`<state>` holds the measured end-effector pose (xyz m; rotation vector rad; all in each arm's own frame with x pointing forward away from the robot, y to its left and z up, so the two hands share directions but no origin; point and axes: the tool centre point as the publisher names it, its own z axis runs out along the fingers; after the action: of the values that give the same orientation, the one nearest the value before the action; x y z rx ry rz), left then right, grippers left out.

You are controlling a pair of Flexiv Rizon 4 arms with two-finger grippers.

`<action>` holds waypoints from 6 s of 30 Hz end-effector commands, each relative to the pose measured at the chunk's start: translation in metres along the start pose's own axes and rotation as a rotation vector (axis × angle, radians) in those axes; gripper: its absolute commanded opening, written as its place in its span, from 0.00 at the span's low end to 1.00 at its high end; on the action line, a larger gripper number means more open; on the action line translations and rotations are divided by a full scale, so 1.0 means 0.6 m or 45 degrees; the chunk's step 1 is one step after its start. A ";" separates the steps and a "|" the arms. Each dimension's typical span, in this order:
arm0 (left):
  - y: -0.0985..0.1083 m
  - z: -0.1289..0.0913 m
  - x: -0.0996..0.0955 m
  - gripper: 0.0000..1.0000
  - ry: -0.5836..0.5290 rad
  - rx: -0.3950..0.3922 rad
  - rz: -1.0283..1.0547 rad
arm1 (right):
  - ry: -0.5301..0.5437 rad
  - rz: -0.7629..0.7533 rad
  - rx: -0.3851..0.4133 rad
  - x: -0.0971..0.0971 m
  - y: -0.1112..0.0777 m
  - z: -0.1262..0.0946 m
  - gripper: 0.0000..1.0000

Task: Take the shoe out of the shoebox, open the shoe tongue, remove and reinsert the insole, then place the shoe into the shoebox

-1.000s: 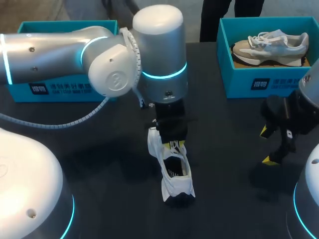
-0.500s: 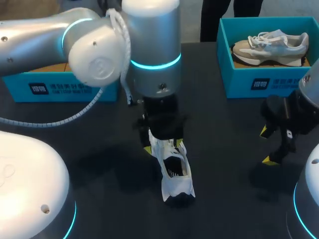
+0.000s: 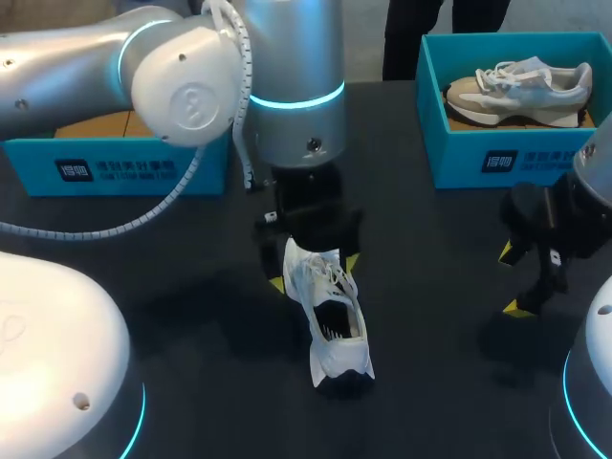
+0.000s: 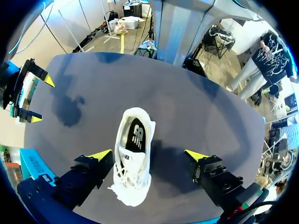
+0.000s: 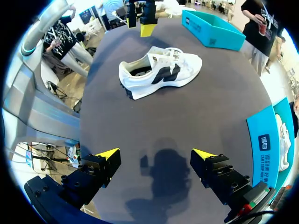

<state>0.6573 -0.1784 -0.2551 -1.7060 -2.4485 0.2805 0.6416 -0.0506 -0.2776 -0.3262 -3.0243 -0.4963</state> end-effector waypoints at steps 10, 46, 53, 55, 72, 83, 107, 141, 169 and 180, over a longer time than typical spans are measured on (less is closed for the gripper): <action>-0.105 0.030 0.027 1.00 0.006 -0.076 -0.911 | -0.002 0.001 0.002 0.001 0.000 0.001 1.00; -0.138 0.146 0.012 1.00 -0.165 -0.128 -1.716 | -0.002 0.001 0.002 0.001 0.000 0.001 1.00; -0.128 0.165 -0.002 1.00 -0.205 -0.127 -1.717 | -0.002 0.001 0.002 0.001 0.000 0.001 1.00; -0.127 0.169 -0.005 1.00 -0.197 -0.130 -1.719 | -0.002 0.001 0.002 0.001 0.000 0.001 1.00; -0.100 0.230 -0.022 1.00 -0.169 -0.137 -1.719 | -0.002 0.001 0.002 0.001 0.000 0.001 1.00; -0.103 0.264 -0.026 1.00 -0.165 -0.136 -1.699 | -0.002 0.001 0.002 0.001 0.000 0.001 1.00; -0.094 0.261 -0.034 0.00 -0.128 -0.135 -1.715 | -0.002 0.001 0.002 0.001 0.000 0.001 1.00; 0.083 -0.045 0.123 0.00 -0.052 -0.069 -1.628 | -0.002 0.001 0.002 0.001 0.000 0.001 1.00; 0.350 -0.335 0.252 0.00 -0.026 -0.120 -1.609 | -0.002 0.001 0.002 0.001 0.000 0.001 1.00; 0.406 -0.386 0.309 0.00 -0.009 -0.077 -1.783 | -0.002 0.001 0.002 0.001 0.000 0.001 1.00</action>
<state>0.8634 0.0921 -0.0879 0.2721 -2.9438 0.0115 0.6416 -0.0507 -0.2776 -0.3264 -3.0244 -0.4963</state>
